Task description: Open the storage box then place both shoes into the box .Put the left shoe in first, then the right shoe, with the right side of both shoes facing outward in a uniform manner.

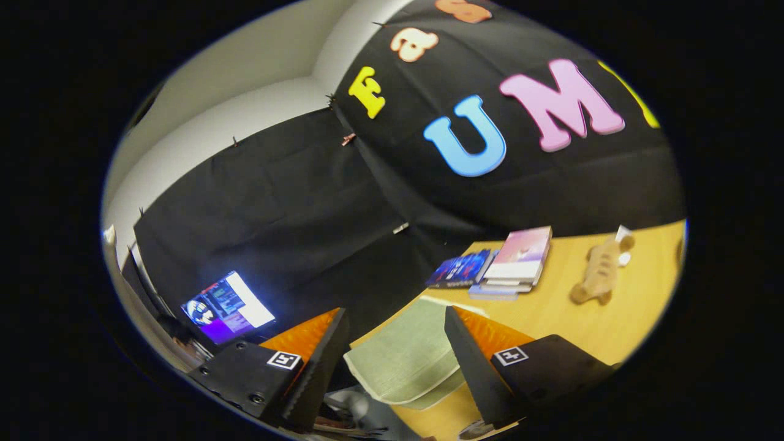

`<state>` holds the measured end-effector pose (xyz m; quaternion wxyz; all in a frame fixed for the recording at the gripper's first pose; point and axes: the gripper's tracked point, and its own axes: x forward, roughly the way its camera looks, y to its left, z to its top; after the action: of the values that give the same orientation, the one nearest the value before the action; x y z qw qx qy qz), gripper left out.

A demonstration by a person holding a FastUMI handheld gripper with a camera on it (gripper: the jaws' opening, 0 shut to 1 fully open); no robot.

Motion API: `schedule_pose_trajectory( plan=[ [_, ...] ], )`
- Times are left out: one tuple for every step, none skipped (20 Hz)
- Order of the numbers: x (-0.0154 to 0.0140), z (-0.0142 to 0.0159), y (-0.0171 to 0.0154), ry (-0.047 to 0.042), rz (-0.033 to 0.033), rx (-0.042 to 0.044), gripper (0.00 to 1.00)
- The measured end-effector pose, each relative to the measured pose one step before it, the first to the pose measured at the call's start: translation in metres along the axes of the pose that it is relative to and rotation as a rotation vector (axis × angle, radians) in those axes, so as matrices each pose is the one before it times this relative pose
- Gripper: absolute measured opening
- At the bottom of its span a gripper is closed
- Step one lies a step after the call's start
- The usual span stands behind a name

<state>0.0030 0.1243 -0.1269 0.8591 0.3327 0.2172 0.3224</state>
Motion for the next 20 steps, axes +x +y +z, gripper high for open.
schedule_pose_trajectory(
  plan=[
    [0.0046,-0.01186,-0.00674,0.03123,0.02834,0.07203,0.98],
    [0.00568,-0.01328,-0.00717,0.02933,0.02692,0.07998,0.98],
    [0.00395,-0.01102,-0.01072,0.02327,0.02513,0.08078,0.98],
    [0.0057,-0.0072,-0.0111,0.02032,0.01692,0.07375,0.98],
    [0.00259,-0.00506,-0.01157,0.01088,0.01065,0.06095,0.98],
    [0.004,-0.00533,-0.01352,0.01363,0.00954,0.04344,0.97],
    [0.00499,-0.00707,-0.01315,0.02128,-0.00069,0.03604,0.98],
    [0.00533,-0.00592,-0.012,0.01628,-0.00135,0.03432,0.98],
    [0.00386,-0.00713,-0.01079,0.02179,-0.00021,0.03323,0.98],
    [0.00668,-0.00507,-0.01173,0.02355,-0.0034,0.0333,0.98],
    [0.00729,-0.00476,-0.00865,0.01859,0.00147,0.02837,0.98],
    [0.00729,-0.00323,-0.00724,0.01657,0.00993,0.03124,0.98],
    [0.00482,-0.00334,-0.00485,0.01234,0.01823,0.0382,0.98],
    [0.00381,-0.00299,-0.00369,0.01009,0.01906,0.03537,0.98],
    [0.00011,-0.00378,-0.00247,0.00821,0.01404,0.02918,0.98],
    [0.00234,-0.00263,-0.00154,0.00688,0.01307,0.02456,0.97],
    [0.00324,0.00037,0.00021,0.00381,0.01567,0.02292,0.98],
    [0.00276,-0.00095,0.00119,0.00317,0.02412,0.02399,0.97],
    [0.00264,-0.00134,-0.00065,0.0051,0.01062,0.02183,0.97],
    [0.00416,-0.0019,-0.00074,0.00784,0.00952,0.01779,0.96]
  ],
)
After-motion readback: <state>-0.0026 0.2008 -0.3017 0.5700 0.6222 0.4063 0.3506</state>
